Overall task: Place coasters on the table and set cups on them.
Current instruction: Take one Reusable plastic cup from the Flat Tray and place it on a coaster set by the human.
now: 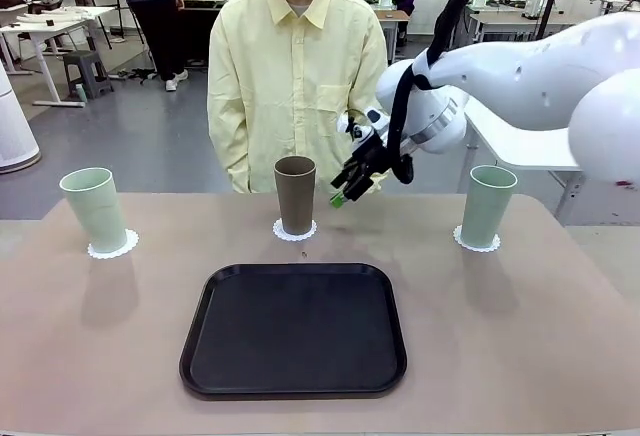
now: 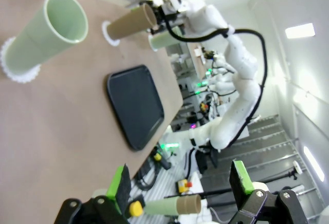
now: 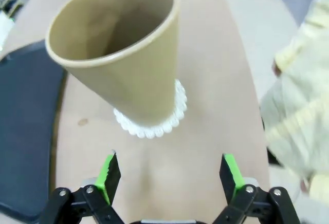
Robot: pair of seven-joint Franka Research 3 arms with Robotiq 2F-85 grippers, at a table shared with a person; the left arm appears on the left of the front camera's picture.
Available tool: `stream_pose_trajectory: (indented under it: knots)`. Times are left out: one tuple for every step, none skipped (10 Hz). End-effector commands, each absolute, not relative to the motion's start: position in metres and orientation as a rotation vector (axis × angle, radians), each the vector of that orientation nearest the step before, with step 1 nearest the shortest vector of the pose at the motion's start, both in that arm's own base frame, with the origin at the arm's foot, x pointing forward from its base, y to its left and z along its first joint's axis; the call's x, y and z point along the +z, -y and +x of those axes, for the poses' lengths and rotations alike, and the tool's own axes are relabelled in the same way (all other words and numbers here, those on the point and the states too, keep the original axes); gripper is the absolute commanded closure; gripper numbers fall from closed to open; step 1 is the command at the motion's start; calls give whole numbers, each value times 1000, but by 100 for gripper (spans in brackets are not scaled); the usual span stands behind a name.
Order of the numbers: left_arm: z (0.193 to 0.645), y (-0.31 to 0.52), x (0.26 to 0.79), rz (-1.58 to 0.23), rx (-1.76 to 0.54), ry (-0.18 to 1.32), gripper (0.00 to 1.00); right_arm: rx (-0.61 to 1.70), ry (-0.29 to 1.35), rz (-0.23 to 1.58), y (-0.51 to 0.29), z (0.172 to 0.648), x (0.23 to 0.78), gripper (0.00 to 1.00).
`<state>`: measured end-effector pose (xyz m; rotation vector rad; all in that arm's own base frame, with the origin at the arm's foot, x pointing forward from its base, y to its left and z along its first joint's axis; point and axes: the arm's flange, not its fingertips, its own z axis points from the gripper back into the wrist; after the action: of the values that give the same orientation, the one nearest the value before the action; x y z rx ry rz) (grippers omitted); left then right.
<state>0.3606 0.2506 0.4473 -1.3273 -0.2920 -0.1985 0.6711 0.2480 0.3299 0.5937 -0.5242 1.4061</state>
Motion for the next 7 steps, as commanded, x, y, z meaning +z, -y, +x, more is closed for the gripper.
stream_pose_trajectory:
  knots:
    - [359, -251, 448, -1330, -197, 299, 0, 1208, 334, 375, -236, 629, 363, 0]
    - [359, -251, 448, -1330, -197, 299, 0, 1082, 262, 284, -228, 617, 383, 0]
    - [359, -251, 448, -1330, -197, 299, 0, 991, 214, 215, -226, 606, 401, 0]
    - [359, -251, 448, -1330, -197, 299, 0, 938, 190, 167, -227, 591, 421, 0]
    - [359, -251, 448, -1330, -197, 299, 0, 896, 170, 159, -231, 574, 443, 0]
    - [359, -251, 448, -1330, -197, 299, 0, 869, 183, 144, -236, 558, 468, 0]
    - [359, -251, 448, -1330, -197, 299, 0, 857, 207, 121, -235, 545, 495, 0]
